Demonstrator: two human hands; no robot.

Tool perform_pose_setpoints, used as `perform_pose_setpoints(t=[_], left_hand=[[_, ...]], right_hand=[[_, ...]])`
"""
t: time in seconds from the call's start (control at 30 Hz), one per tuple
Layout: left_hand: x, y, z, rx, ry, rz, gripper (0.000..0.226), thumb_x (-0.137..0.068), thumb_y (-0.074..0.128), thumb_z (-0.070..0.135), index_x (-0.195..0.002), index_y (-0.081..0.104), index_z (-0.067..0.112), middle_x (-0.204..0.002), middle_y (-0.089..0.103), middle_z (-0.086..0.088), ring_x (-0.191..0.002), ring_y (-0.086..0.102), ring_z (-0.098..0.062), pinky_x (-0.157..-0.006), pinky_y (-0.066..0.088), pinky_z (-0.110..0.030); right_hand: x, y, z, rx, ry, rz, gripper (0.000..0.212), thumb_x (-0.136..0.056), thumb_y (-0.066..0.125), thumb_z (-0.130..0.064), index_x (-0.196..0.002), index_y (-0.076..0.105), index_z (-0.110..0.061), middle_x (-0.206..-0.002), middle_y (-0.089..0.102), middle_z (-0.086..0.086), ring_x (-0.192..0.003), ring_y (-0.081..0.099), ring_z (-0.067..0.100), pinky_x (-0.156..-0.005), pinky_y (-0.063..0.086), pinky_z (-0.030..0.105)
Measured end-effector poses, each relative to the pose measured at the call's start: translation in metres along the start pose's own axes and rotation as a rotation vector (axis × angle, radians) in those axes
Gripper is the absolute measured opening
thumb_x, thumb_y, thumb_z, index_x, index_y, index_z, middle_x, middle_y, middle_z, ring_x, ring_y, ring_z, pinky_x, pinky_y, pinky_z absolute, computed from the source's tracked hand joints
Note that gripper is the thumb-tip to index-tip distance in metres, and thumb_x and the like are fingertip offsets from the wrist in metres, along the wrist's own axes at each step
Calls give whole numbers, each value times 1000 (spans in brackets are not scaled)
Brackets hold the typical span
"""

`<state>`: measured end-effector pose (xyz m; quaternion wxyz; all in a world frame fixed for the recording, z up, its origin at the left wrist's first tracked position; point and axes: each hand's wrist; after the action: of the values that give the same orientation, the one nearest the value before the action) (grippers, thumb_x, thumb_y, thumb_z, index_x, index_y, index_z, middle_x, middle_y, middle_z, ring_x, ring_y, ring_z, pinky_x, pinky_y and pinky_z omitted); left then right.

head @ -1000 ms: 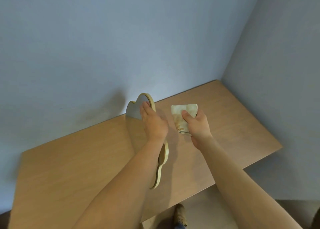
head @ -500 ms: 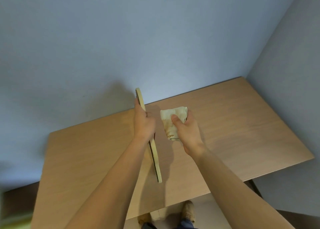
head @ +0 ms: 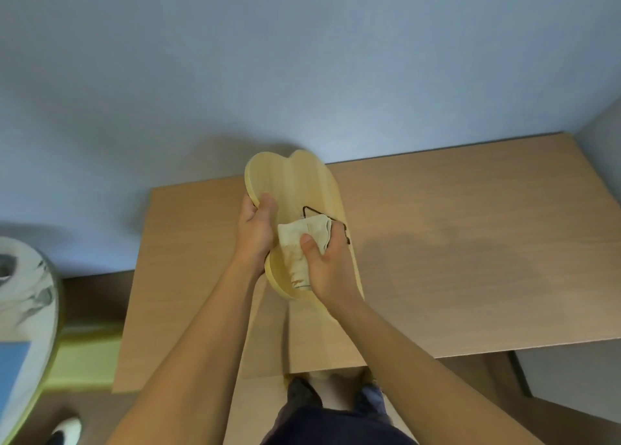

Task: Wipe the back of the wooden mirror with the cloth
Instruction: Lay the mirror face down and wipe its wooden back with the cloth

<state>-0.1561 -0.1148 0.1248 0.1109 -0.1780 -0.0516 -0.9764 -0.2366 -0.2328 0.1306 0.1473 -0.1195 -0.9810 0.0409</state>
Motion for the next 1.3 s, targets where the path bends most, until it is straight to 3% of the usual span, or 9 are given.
perform_pose_setpoints(t=[0.1, 0.2, 0.37, 0.5, 0.63, 0.73, 0.93, 1.1, 1.3], left_hand=[[-12, -23, -12, 52, -35, -5, 21, -111, 50, 32, -123, 66, 29, -116, 75, 8, -97, 75, -3, -75, 60, -20], [-22, -38, -24, 111, -68, -36, 29, -112, 46, 33, -135, 62, 28, -130, 72, 5, -112, 72, -9, -90, 61, -28], [-40, -61, -44, 97, -74, -36, 29, -111, 44, 35, -132, 64, 34, -125, 76, 14, -117, 72, -7, -95, 59, -29], [-51, -74, -59, 153, -82, -56, 25, -110, 45, 34, -126, 65, 33, -120, 78, 15, -116, 72, -9, -92, 57, -25], [-57, -81, -71, 212, -94, -68, 28, -110, 46, 32, -133, 62, 27, -131, 74, 6, -126, 68, -16, -106, 54, -36], [-60, -84, -76, 208, -128, -69, 25, -111, 47, 34, -129, 65, 34, -127, 76, 12, -121, 71, -10, -102, 57, -31], [-60, -86, -76, 184, -153, -77, 22, -109, 50, 42, -123, 66, 47, -122, 77, 21, -118, 71, -3, -95, 57, -24], [-62, -88, -78, 199, -167, -53, 29, -101, 53, 55, -126, 66, 47, -123, 77, 23, -116, 72, -1, -91, 59, -21], [-65, -88, -85, 274, -195, -18, 58, -95, 55, 59, -144, 61, 29, -143, 69, 6, -130, 66, -12, -111, 51, -35]], right_hand=[[10, 37, 12, -16, 1, -17, 23, -102, 57, -18, -122, 50, -27, -101, 66, -16, -89, 64, -12, -70, 49, 8], [14, 61, 24, 10, 20, 13, 23, -100, 59, -23, -105, 46, -42, -100, 67, -14, -90, 66, -6, -69, 52, 9], [17, 86, 43, 206, 25, 15, 29, -97, 64, -39, -112, 41, -30, -110, 68, -3, -95, 70, 12, -76, 62, 38], [18, 86, 61, 440, -3, 39, 36, -101, 53, -49, -119, 37, -22, -108, 66, 1, -91, 68, 21, -71, 60, 47], [18, 63, 89, 553, 77, 120, 34, -101, 50, -52, -114, 34, -26, -101, 67, 5, -84, 68, 28, -67, 59, 48], [19, 32, 112, 586, 142, 218, 28, -99, 46, -58, -102, 26, -38, -93, 67, 5, -75, 67, 30, -58, 55, 43], [14, -34, 144, 737, 267, 374, 30, -104, 49, -38, -107, 33, -13, -95, 67, 23, -78, 66, 44, -64, 56, 54], [18, 9, 109, 536, 62, 347, 26, -97, 55, -49, -98, 32, -38, -72, 65, -1, -53, 66, 16, -38, 49, 30], [36, 84, 93, 579, -101, 97, 45, -97, 45, -59, -119, 42, -20, -88, 60, -14, -74, 60, 14, -78, 53, 46]])
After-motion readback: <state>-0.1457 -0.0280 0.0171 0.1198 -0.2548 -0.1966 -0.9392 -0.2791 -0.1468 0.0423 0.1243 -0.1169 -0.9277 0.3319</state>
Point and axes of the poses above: each hand's wrist, its own x-axis away from the middle knuckle, its own y-axis out of the palm, z = x × y
